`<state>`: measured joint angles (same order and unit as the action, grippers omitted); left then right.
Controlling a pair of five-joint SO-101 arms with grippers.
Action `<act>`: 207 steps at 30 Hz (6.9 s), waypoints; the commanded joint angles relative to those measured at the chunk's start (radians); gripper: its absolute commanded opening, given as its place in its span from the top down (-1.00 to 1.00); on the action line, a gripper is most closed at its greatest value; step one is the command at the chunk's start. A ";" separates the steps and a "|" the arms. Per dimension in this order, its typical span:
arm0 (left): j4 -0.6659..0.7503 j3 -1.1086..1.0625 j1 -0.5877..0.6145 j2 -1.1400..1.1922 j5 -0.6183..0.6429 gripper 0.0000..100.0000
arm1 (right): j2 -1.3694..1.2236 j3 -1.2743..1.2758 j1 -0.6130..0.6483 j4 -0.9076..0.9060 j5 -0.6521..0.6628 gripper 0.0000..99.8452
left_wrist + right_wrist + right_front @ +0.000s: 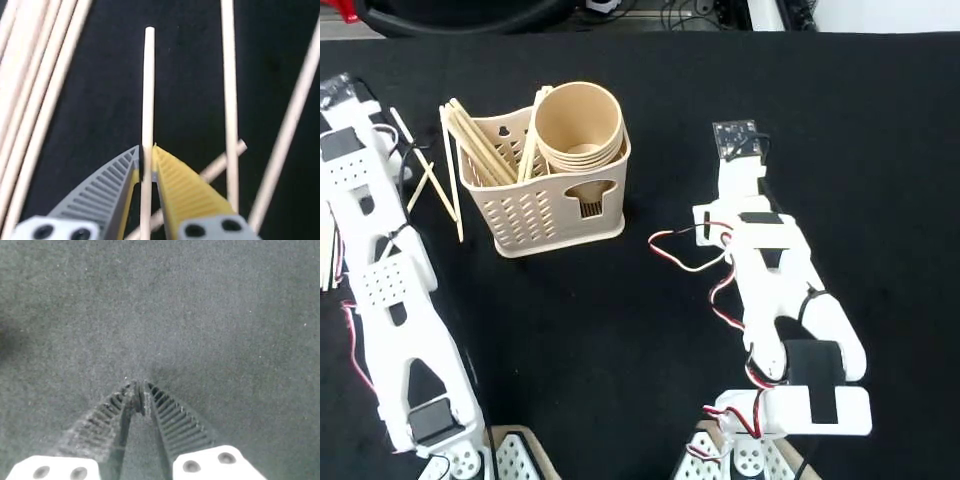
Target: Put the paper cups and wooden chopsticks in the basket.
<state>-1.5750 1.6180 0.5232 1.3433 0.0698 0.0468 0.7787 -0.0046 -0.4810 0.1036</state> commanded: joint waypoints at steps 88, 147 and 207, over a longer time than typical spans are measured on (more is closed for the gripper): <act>1.680 -2.330 -0.349 -2.176 0.256 0.94 | 0.004 -0.054 0.034 -0.002 0.051 0.98; 0.649 -1.709 0.002 -1.125 -0.396 0.62 | 0.004 -0.050 0.034 -0.002 0.051 0.98; -0.187 -0.682 0.108 -1.085 -0.057 0.94 | 0.004 -0.050 0.034 -0.003 0.051 0.98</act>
<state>-1.7591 1.1347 0.6260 0.5224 -0.0437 0.0468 0.7787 0.0138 -0.4810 0.1450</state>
